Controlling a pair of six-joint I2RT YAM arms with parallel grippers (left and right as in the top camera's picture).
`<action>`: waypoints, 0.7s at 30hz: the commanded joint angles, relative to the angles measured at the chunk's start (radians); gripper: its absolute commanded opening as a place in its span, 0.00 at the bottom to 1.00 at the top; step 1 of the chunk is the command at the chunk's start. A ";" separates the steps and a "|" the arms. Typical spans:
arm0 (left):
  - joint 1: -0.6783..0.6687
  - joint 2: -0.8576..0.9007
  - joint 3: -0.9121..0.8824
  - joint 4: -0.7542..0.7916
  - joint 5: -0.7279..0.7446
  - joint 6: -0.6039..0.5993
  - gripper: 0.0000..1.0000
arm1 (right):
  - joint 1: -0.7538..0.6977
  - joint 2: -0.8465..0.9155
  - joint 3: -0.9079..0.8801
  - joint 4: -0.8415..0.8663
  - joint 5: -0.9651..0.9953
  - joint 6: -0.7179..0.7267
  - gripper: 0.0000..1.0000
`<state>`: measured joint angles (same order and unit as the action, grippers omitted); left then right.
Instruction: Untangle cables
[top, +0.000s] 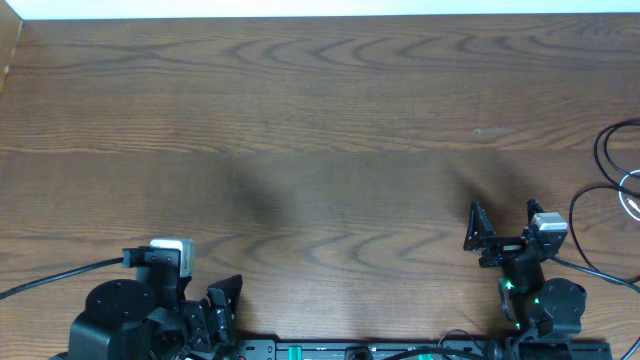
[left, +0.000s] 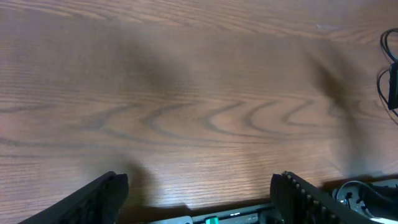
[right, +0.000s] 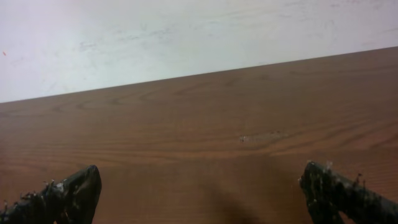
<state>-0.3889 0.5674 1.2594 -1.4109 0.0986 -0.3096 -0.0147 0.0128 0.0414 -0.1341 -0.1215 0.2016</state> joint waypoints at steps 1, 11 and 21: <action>0.000 -0.002 0.014 -0.003 -0.006 0.025 0.79 | -0.004 0.003 -0.006 0.001 0.011 0.011 0.99; 0.000 -0.002 0.014 0.000 -0.007 0.025 0.79 | -0.004 0.003 -0.006 0.002 0.011 0.011 0.99; 0.000 -0.002 0.014 0.011 -0.006 0.024 0.79 | -0.004 -0.008 -0.006 0.003 0.011 0.011 0.99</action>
<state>-0.3889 0.5674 1.2594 -1.4063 0.0982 -0.3058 -0.0147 0.0128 0.0418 -0.1333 -0.1184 0.2020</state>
